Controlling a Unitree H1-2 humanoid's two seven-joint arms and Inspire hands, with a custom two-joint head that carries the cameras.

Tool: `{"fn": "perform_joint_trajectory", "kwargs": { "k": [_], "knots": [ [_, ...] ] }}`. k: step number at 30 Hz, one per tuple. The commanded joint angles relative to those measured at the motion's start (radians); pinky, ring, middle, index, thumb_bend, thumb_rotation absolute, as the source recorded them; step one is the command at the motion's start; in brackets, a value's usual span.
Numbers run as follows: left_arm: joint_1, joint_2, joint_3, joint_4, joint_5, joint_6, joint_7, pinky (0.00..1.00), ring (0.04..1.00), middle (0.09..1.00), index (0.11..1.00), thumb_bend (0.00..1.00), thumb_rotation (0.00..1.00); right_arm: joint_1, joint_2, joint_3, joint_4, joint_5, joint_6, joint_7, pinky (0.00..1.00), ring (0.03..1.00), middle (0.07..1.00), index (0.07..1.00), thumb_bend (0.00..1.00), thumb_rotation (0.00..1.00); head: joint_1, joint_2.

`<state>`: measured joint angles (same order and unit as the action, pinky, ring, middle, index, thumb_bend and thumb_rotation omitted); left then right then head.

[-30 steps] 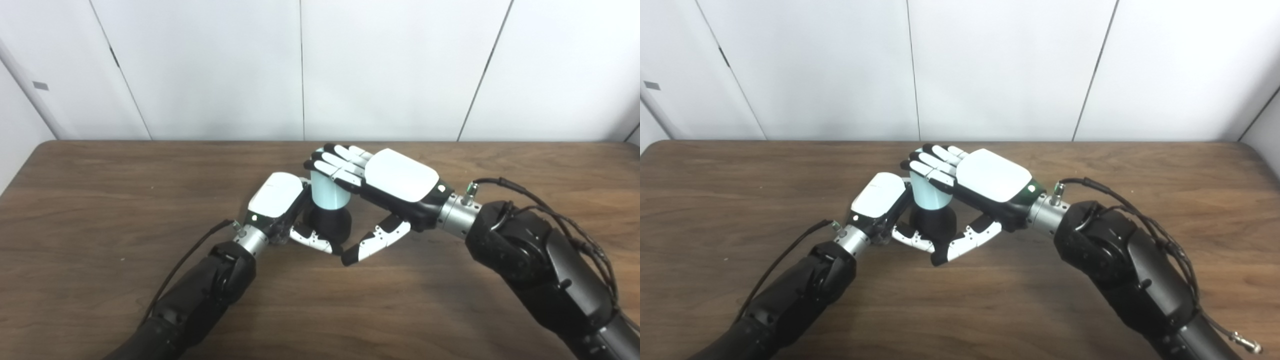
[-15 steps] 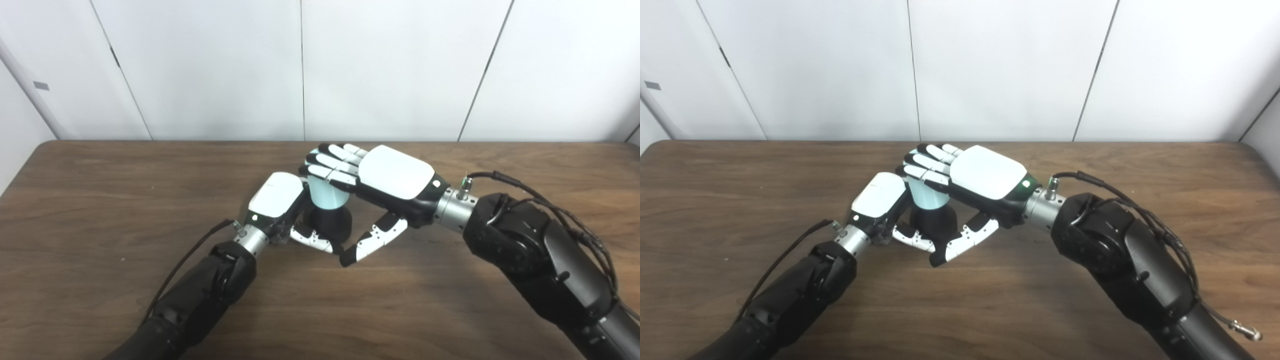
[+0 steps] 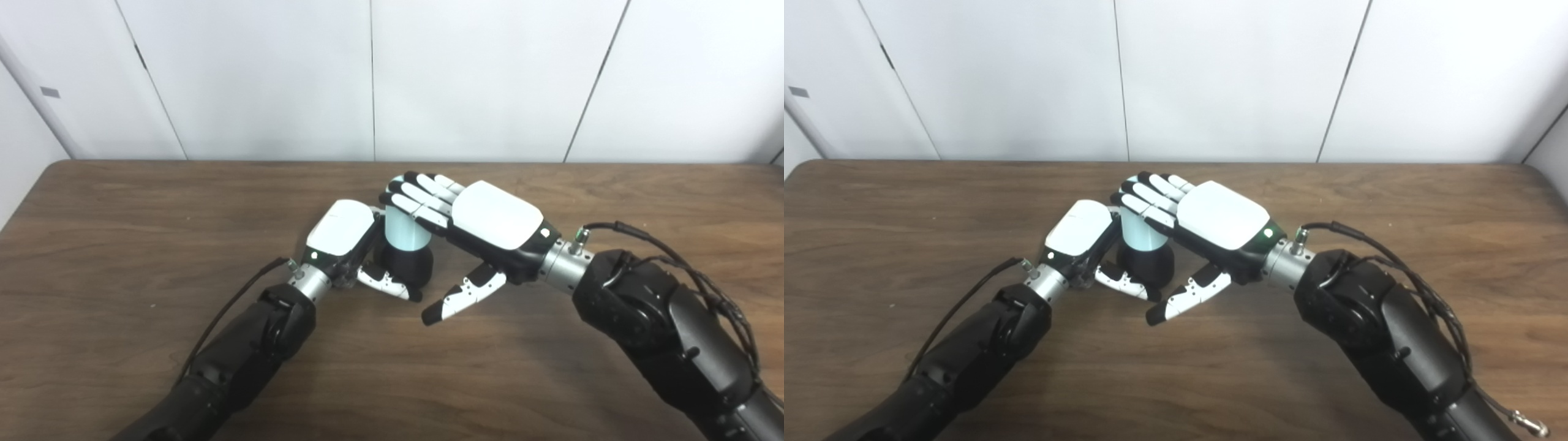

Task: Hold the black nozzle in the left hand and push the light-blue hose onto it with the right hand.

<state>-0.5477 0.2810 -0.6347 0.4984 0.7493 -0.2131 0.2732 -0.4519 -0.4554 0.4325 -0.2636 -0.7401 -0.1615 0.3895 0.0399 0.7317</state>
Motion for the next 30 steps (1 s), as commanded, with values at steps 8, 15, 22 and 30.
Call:
{"fn": "perform_joint_trajectory", "kwargs": {
  "k": [8,15,22,30],
  "knots": [
    [0.126,-0.010,-0.075,0.069,0.010,0.005,-0.178,0.51,0.561,0.476,0.491,0.53,0.00,0.049,0.035,-0.040,0.012,0.074,0.013,-0.014,0.92,1.000,1.000,1.000,0.73,0.84,0.002,-0.001],
    [0.119,-0.013,-0.079,0.088,0.014,0.001,-0.172,0.51,0.558,0.481,0.486,0.53,0.00,0.008,0.261,-0.268,0.031,0.436,0.122,-0.149,0.66,0.873,0.990,1.000,0.71,0.31,-0.003,-0.013],
    [0.116,-0.021,-0.080,0.107,0.015,-0.012,-0.154,0.53,0.562,0.477,0.489,0.53,0.00,-0.037,0.439,-0.501,0.007,0.679,0.441,-0.233,0.65,0.799,0.947,1.000,0.75,0.35,0.001,-0.019],
    [0.118,-0.016,-0.081,0.098,0.022,-0.005,-0.159,0.52,0.563,0.490,0.481,0.53,0.00,0.005,0.401,-0.530,0.087,0.667,0.522,-0.278,0.50,0.714,0.926,0.951,0.74,0.21,0.003,-0.018]
  ]
}}
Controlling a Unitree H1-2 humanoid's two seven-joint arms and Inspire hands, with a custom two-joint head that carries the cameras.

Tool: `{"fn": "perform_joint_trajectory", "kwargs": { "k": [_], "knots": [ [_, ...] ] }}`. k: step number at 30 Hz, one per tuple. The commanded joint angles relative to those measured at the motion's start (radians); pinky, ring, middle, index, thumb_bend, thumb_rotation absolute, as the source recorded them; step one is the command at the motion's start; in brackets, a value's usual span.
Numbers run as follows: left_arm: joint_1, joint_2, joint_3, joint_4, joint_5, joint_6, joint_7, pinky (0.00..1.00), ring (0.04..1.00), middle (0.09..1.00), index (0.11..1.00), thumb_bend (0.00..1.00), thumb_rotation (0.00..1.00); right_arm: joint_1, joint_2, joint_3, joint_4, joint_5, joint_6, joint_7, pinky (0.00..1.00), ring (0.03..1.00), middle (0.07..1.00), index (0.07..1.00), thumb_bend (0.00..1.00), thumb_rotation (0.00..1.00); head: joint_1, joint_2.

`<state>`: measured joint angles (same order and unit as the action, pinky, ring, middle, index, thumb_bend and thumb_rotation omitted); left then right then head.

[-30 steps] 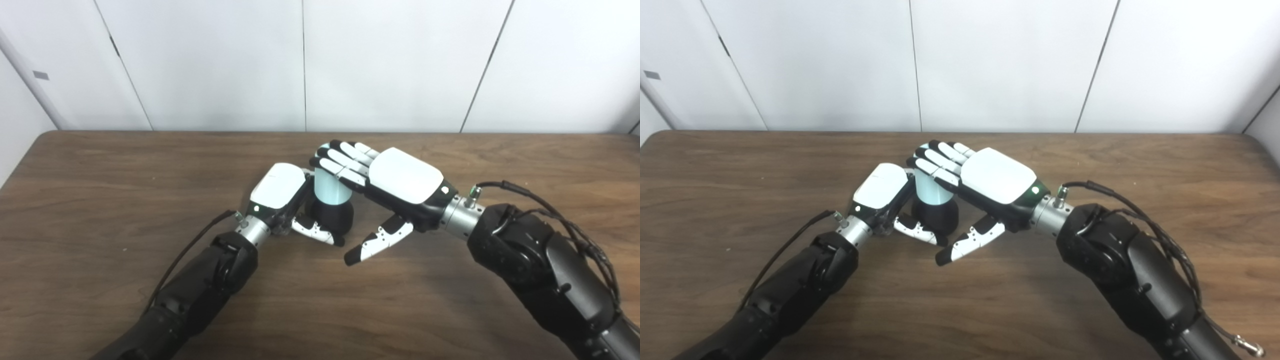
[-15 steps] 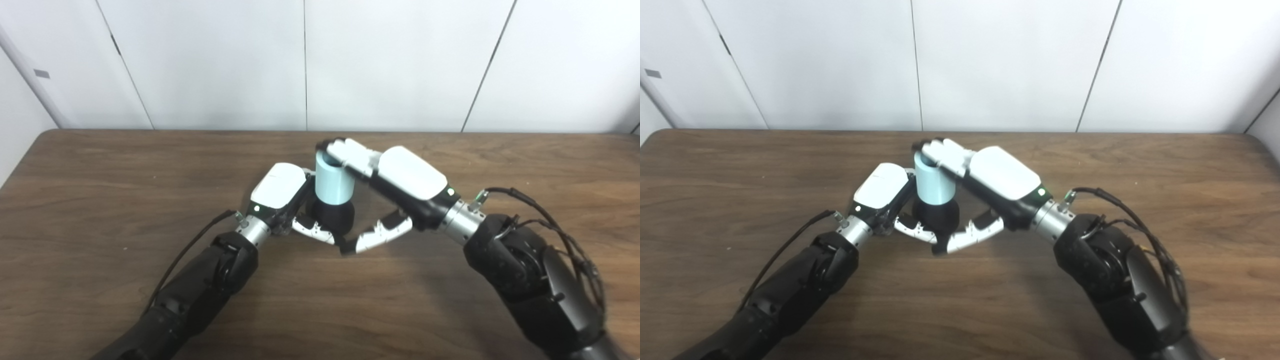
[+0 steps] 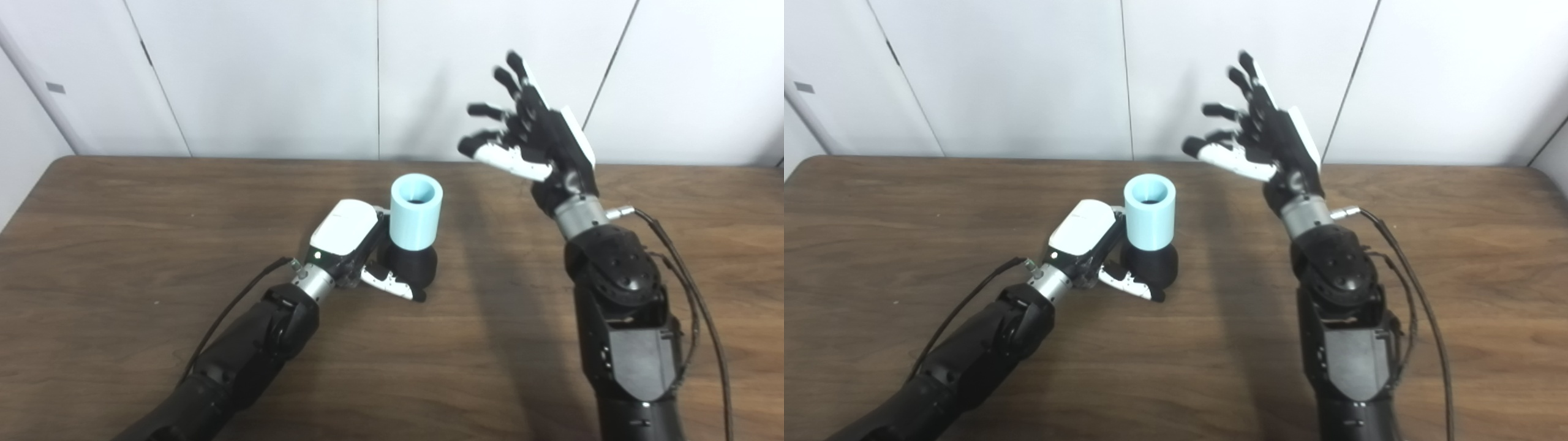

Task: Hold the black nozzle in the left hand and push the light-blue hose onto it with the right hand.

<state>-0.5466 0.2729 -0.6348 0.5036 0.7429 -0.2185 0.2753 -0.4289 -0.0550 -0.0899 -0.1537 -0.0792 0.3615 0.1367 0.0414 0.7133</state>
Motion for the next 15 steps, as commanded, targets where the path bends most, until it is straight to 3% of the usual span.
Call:
{"fn": "perform_joint_trajectory", "kwargs": {
  "k": [1,4,9,15],
  "knots": [
    [0.118,-0.008,-0.079,0.092,0.024,0.000,-0.162,0.52,0.560,0.488,0.482,0.53,0.00,-0.004,-0.005,-0.003,-0.022,0.000,-0.001,-0.031,0.49,0.682,0.911,0.933,0.72,0.20,0.001,0.001],
    [0.119,-0.007,-0.074,0.088,0.016,0.002,-0.168,0.51,0.554,0.483,0.485,0.53,0.00,0.030,-0.023,0.010,-0.025,-0.011,0.015,-0.036,0.48,0.635,0.843,0.859,0.65,0.18,-0.002,0.001],
    [0.121,-0.005,-0.066,0.087,0.009,0.000,-0.165,0.47,0.535,0.472,0.491,0.53,0.00,0.083,-0.018,0.011,-0.039,-0.012,0.018,-0.055,0.43,0.579,0.731,0.745,0.66,0.16,-0.004,0.000],
    [0.124,-0.003,-0.062,0.083,0.012,0.000,-0.155,0.48,0.536,0.466,0.495,0.53,0.00,0.144,-0.015,0.027,-0.013,-0.042,-0.076,-0.092,0.44,0.568,0.697,0.693,0.65,0.10,-0.004,-0.001]
  ]
}}
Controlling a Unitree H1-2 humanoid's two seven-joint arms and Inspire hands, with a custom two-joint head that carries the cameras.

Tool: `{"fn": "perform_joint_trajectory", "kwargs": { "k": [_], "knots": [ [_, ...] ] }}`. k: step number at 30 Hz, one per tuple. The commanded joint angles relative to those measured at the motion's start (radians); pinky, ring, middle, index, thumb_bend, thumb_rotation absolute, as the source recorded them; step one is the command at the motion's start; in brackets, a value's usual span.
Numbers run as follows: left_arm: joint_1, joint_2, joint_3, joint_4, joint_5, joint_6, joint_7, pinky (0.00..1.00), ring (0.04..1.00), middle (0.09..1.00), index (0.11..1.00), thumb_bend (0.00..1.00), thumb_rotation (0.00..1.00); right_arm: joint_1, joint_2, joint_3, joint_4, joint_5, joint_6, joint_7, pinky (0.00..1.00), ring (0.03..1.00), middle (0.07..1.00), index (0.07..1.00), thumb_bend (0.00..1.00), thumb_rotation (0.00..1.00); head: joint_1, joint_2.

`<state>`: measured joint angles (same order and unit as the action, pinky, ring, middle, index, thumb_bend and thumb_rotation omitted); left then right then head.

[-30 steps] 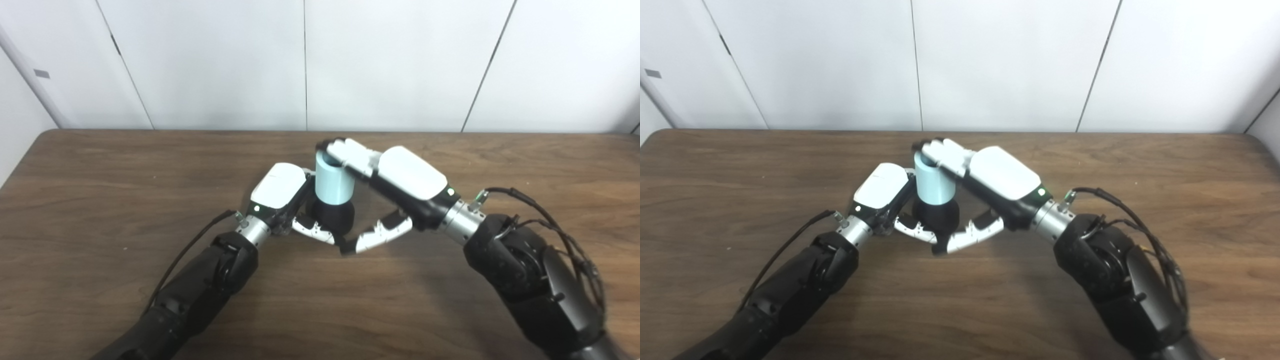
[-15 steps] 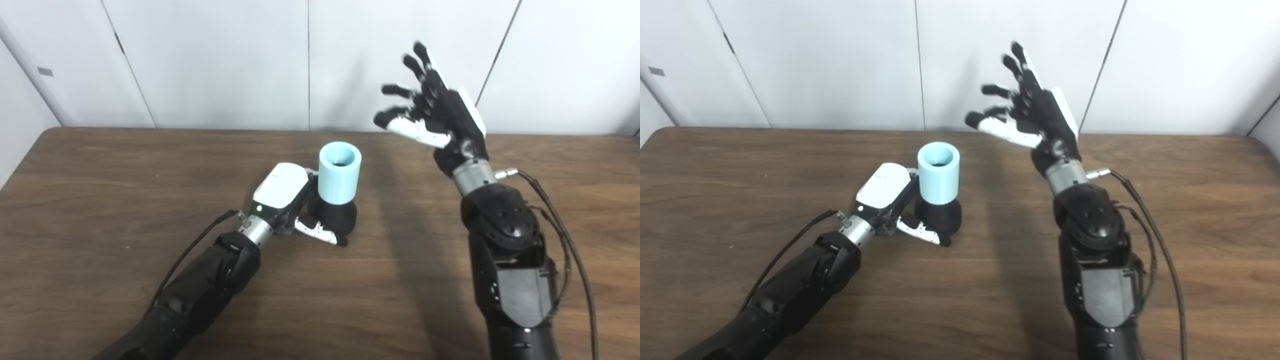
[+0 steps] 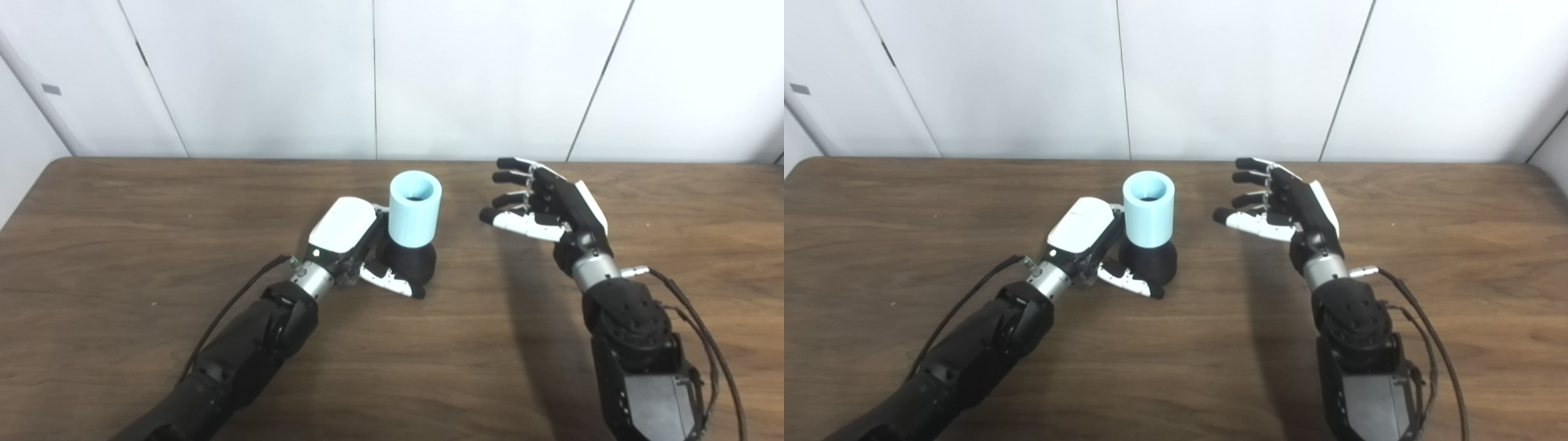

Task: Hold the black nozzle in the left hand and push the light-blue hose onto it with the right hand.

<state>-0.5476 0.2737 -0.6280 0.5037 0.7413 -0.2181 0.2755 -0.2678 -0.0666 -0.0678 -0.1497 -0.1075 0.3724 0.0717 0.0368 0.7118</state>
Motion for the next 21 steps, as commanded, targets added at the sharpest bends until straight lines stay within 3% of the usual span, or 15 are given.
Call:
{"fn": "perform_joint_trajectory", "kwargs": {
  "k": [1,5,11,13,14,16,18,21],
  "knots": [
    [0.126,-0.003,-0.068,0.079,0.014,0.002,-0.156,0.48,0.533,0.466,0.495,0.53,0.00,-0.008,-0.012,0.019,-0.013,-0.040,-0.111,-0.038,0.44,0.572,0.696,0.691,0.65,0.08,-0.001,-0.001],
    [0.129,-0.002,-0.056,0.076,0.002,0.003,-0.152,0.50,0.535,0.459,0.500,0.53,0.00,0.022,-0.069,0.085,0.040,-0.187,-0.280,-0.106,0.41,0.538,0.685,0.695,0.67,0.04,-0.007,-0.001],
    [0.136,0.005,-0.027,0.055,-0.043,0.019,-0.180,0.56,0.576,0.464,0.503,0.53,0.00,0.045,-0.078,0.094,0.093,-0.235,-0.368,-0.170,0.44,0.569,0.719,0.716,0.72,0.06,-0.010,-0.004],
    [0.135,0.025,-0.021,0.004,-0.088,0.078,-0.292,0.61,0.644,0.591,0.499,0.52,0.05,0.047,-0.077,0.093,0.109,-0.235,-0.395,-0.185,0.44,0.576,0.723,0.717,0.72,0.05,-0.007,-0.005],
    [0.134,0.038,-0.017,-0.034,-0.114,0.124,-0.362,0.68,0.735,0.723,0.698,0.74,0.16,0.048,-0.077,0.093,0.117,-0.238,-0.410,-0.194,0.44,0.575,0.720,0.715,0.72,0.04,-0.002,-0.005],
    [0.136,0.062,0.004,-0.103,-0.162,0.196,-0.450,0.82,0.934,0.949,0.950,0.96,0.31,0.050,-0.077,0.094,0.132,-0.242,-0.431,-0.208,0.44,0.573,0.714,0.711,0.72,0.04,-0.003,-0.004],
    [0.146,0.079,0.031,-0.154,-0.189,0.228,-0.470,0.88,0.983,0.987,0.987,0.99,0.34,0.051,-0.077,0.096,0.140,-0.250,-0.437,-0.215,0.44,0.574,0.712,0.711,0.72,0.05,-0.001,-0.005],
    [0.189,0.104,0.106,-0.254,-0.228,0.258,-0.444,0.92,0.999,0.999,0.999,1.00,0.34,0.055,-0.074,0.100,0.141,-0.240,-0.443,-0.207,0.44,0.573,0.715,0.711,0.71,0.04,0.001,-0.005]
  ]
}}
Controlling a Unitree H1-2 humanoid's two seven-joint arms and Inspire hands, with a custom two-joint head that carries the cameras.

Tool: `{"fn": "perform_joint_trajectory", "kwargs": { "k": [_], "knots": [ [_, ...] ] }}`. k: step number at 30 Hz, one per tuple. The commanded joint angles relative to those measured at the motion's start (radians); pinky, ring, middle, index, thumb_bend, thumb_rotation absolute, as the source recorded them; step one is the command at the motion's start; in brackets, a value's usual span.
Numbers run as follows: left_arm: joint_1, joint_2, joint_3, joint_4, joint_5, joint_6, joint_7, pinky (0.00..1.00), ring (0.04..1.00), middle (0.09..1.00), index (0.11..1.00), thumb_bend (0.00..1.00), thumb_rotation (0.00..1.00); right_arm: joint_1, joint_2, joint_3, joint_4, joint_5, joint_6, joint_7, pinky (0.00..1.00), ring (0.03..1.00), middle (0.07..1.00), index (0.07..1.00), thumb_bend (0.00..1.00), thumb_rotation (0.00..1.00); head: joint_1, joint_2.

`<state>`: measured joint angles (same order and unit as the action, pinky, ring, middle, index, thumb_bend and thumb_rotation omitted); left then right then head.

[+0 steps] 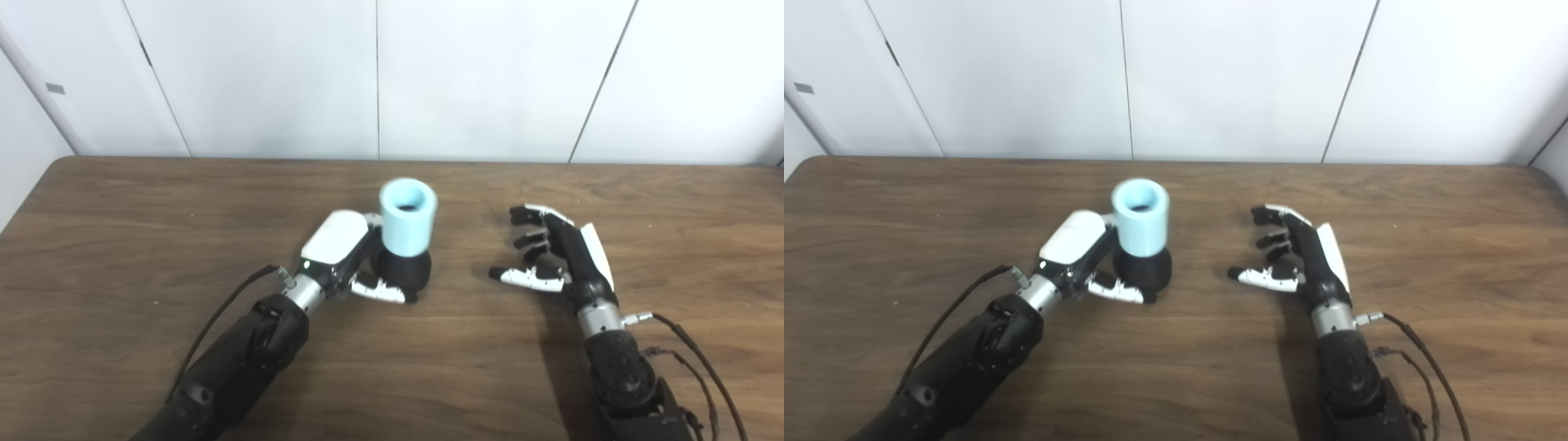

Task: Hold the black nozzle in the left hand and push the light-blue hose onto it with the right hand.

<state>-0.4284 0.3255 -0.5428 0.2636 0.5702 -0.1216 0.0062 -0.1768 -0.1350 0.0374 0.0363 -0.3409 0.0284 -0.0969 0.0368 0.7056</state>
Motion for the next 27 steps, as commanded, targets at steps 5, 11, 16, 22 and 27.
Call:
{"fn": "perform_joint_trajectory", "kwargs": {
  "k": [5,11,16,22,27],
  "knots": [
    [0.122,0.068,0.132,-0.119,-0.074,0.217,-0.188,0.92,1.000,1.000,1.000,1.00,0.31,-0.031,-0.001,-0.004,-0.047,0.010,-0.112,-0.023,0.42,0.573,0.726,0.723,0.70,0.04,0.001,0.002],
    [0.142,0.066,0.186,-0.127,-0.044,0.232,-0.192,0.94,1.000,1.000,0.998,0.94,0.24,-0.030,0.003,-0.013,-0.055,0.018,-0.128,-0.028,0.44,0.552,0.708,0.715,0.71,0.05,-0.010,0.005],
    [0.149,0.052,0.205,-0.120,-0.054,0.221,-0.183,0.90,1.000,0.993,0.986,0.93,0.22,-0.028,0.001,-0.020,-0.055,0.014,-0.127,-0.033,0.45,0.548,0.702,0.709,0.71,0.05,-0.002,0.003],
    [0.205,-0.101,0.464,-0.182,-0.411,0.220,-0.131,0.79,0.873,0.907,0.915,0.74,0.27,-0.027,0.015,-0.038,-0.059,0.051,-0.128,-0.034,0.40,0.538,0.696,0.712,0.71,0.09,0.000,-0.001],
    [0.222,-0.293,0.740,-0.263,-0.887,0.330,-0.134,0.42,0.557,0.644,0.678,0.65,0.09,-0.023,0.027,-0.051,-0.076,0.106,-0.120,-0.015,0.38,0.523,0.693,0.713,0.67,0.11,0.003,-0.007]
  ]
}}
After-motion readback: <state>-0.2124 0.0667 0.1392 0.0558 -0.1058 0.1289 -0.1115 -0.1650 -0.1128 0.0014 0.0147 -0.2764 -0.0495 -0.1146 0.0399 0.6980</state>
